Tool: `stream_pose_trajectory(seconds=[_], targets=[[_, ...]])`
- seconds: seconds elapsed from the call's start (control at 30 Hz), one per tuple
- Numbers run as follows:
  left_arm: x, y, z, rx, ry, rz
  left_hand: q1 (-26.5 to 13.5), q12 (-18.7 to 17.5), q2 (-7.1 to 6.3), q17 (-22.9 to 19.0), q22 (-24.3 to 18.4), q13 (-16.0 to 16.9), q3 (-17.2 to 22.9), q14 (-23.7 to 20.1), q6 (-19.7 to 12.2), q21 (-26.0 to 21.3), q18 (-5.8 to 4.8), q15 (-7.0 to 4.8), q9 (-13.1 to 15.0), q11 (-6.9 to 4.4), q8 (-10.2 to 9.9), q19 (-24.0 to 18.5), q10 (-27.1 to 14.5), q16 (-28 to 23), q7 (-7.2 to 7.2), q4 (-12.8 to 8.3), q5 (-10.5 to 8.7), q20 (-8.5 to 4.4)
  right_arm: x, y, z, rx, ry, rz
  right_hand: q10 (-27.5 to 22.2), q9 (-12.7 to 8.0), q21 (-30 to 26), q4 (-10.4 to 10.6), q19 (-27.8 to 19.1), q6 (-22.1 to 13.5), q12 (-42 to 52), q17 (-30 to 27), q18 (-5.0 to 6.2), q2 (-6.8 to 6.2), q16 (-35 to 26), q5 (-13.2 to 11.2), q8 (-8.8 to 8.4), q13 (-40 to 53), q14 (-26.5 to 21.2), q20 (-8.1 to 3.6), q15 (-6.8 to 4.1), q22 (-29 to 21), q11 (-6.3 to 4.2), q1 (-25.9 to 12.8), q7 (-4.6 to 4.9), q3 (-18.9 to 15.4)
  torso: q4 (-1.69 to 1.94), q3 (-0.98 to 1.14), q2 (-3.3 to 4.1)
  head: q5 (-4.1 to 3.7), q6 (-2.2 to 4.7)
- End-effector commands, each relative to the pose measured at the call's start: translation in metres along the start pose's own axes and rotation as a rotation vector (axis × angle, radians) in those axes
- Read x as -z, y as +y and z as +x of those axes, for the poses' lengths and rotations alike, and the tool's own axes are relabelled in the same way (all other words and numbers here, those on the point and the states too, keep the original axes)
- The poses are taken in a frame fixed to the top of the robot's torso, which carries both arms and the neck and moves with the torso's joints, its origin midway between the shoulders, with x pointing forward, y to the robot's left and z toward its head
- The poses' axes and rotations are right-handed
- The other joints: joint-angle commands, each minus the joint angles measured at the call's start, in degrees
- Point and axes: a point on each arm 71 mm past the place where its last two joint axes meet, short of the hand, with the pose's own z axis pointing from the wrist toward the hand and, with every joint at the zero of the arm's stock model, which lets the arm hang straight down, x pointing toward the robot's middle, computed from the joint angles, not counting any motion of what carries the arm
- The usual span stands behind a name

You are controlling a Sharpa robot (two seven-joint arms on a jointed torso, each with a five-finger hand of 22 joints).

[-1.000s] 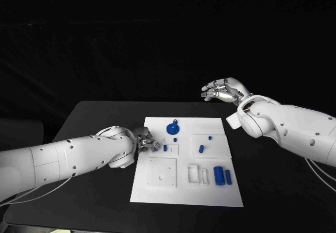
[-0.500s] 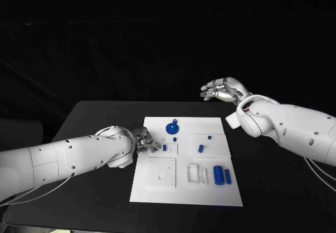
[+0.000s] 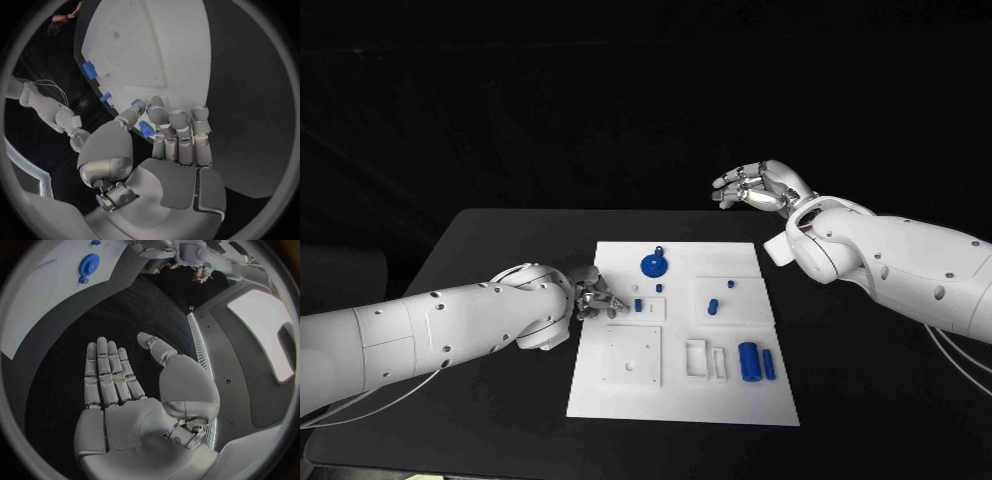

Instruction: Assemble the parts on the task board

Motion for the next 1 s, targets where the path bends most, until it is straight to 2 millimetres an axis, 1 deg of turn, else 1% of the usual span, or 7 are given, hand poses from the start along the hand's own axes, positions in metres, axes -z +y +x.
stream_pose_trajectory(seconds=[0.03,0.27,0.4,0.6,0.73,0.87,1.0], targets=[[0.001,0.005,0.001,0.009,-0.010,-0.018,0.35,0.23,-1.77,-0.09,0.66,-0.15,1.01,-0.41,-0.77,-0.36,0.14,-0.23,0.02,0.27,0.04,-0.32,-0.37,-0.26,0.14,1.99,-0.48,-6.74,0.000,0.000,0.001,-0.003,0.012,-0.007,0.29,-0.08,-0.29,0.11,-0.56,-0.45,-0.38,-0.07,0.78,-0.07,-0.27,0.35,0.27,-0.04,-0.18,0.02,0.12,0.05,0.17,-0.13,0.57,-0.39,-0.04,-0.01,0.00,-0.08,0.00],[0.006,0.006,-0.003,0.064,-0.032,0.000,1.10,-0.09,-3.34,-0.35,0.72,-0.50,1.47,-1.19,-1.95,-0.59,-0.05,-0.33,0.17,0.64,0.04,-0.76,-1.25,-0.79,0.48,3.96,-0.60,-6.71,0.000,0.000,0.001,-0.003,0.011,-0.006,0.28,-0.10,-0.31,0.14,-0.58,-0.49,-0.43,-0.09,0.78,-0.08,-0.29,0.40,0.25,-0.04,-0.20,0.03,0.14,0.06,0.19,-0.18,0.59,-0.42,0.01,0.02,-0.01,-0.16,0.06],[0.010,0.004,-0.011,0.081,-0.039,0.013,1.64,-1.39,-4.17,-1.21,0.64,-1.19,1.19,-3.22,-4.48,-1.58,-0.55,0.40,0.10,1.50,-0.63,-2.46,-3.60,-2.26,1.38,4.99,-0.74,-6.29,0.000,0.000,0.001,-0.003,0.012,-0.006,0.27,-0.11,-0.32,0.14,-0.59,-0.52,-0.45,-0.09,0.78,-0.08,-0.29,0.42,0.25,-0.05,-0.21,0.03,0.14,0.06,0.19,-0.19,0.59,-0.43,0.04,0.03,-0.03,-0.21,0.07],[0.020,-0.005,-0.025,0.145,-0.034,0.087,2.91,-4.01,-4.47,-2.67,0.19,-2.53,0.35,-6.61,-7.83,-3.94,-1.50,2.26,-0.01,2.76,-1.48,-5.73,-7.48,-4.66,2.61,5.33,-0.66,-5.34,0.000,0.000,0.002,-0.004,0.014,-0.007,0.27,-0.12,-0.34,0.15,-0.60,-0.53,-0.47,-0.09,0.78,-0.07,-0.30,0.44,0.24,-0.05,-0.21,0.04,0.14,0.07,0.20,-0.20,0.60,-0.44,0.04,0.05,-0.02,-0.26,0.17],[0.028,-0.011,-0.038,0.197,-0.088,0.176,4.61,-6.98,-4.23,-4.00,-0.47,-3.98,-0.32,-10.29,-10.03,-6.76,-2.19,4.54,-0.11,4.03,-2.01,-9.29,-11.13,-7.26,3.84,4.32,-0.47,-3.48,0.001,-0.003,0.000,-0.001,0.008,0.000,0.28,-0.13,-0.34,0.14,-0.60,-0.54,-0.49,-0.09,0.79,-0.05,-0.30,0.46,0.24,-0.04,-0.21,0.03,0.14,0.07,0.20,-0.17,0.60,-0.42,-0.06,-0.05,0.03,-0.29,0.37],[0.031,-0.021,-0.046,0.182,-0.166,0.283,8.37,-12.03,-2.98,-6.10,-1.45,-6.54,-0.17,-14.51,-11.38,-10.38,-2.19,8.13,-0.05,5.50,-2.06,-13.33,-15.32,-11.70,5.12,1.81,-0.25,0.05,0.001,-0.002,0.001,-0.003,0.014,0.001,0.29,-0.13,-0.34,0.13,-0.60,-0.54,-0.50,-0.10,0.79,-0.04,-0.30,0.47,0.24,-0.04,-0.21,0.03,0.14,0.08,0.19,-0.16,0.60,-0.42,0.02,0.07,-0.03,-0.13,0.39],[0.029,-0.034,-0.048,0.144,-0.223,0.378,17.94,-19.59,-0.02,-8.39,-1.98,-10.46,1.16,-16.10,-12.47,-12.91,-1.82,10.78,-1.16,7.58,-3.88,-15.11,-17.86,-16.76,6.51,-5.51,0.49,2.69,0.001,-0.002,0.002,-0.005,0.018,0.003,0.36,-0.14,-0.35,0.05,-0.59,-0.51,-0.53,-0.09,0.79,0.05,-0.29,0.56,0.27,-0.03,-0.18,0.00,0.12,0.10,0.17,0.00,0.58,-0.33,0.02,-0.01,0.03,-0.26,0.62]])
